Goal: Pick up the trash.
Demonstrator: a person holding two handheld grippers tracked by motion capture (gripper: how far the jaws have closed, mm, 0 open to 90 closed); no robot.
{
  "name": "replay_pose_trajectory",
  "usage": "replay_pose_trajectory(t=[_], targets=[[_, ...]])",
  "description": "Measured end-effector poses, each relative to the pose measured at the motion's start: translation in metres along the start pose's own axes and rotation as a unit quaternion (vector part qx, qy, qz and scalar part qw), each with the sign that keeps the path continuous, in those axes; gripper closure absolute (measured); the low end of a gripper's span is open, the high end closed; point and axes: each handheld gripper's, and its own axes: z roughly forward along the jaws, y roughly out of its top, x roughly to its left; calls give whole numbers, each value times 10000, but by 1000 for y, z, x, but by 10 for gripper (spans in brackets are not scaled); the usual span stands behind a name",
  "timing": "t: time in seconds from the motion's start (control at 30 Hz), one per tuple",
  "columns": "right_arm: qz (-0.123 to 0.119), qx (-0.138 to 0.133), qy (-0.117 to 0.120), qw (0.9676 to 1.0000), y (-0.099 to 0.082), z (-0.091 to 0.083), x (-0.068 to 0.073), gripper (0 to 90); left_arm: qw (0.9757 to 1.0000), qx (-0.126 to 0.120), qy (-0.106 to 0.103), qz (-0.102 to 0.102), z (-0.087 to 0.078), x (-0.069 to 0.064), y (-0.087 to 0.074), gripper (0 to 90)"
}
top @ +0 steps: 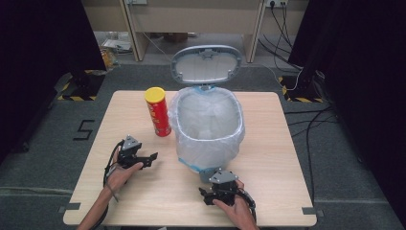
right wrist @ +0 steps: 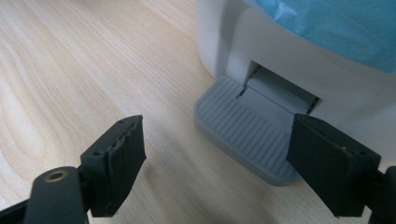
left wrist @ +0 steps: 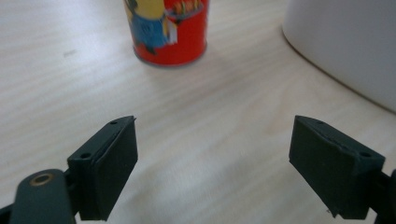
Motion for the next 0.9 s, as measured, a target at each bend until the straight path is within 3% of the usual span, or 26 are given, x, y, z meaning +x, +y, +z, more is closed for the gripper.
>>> replay_pose_trajectory(t=[0.3,0.57,0.9], targets=[[22,-5,22,10000,0,0,-1,191,9994,-301,144,98,17,5,29,148],[32,-14,43,10000,0,0,-1,191,9980,-574,216,-134,30,13,39,167],[56,-25,55,10000,-1,-1,-2,191,9972,-603,426,-118,50,20,51,175]])
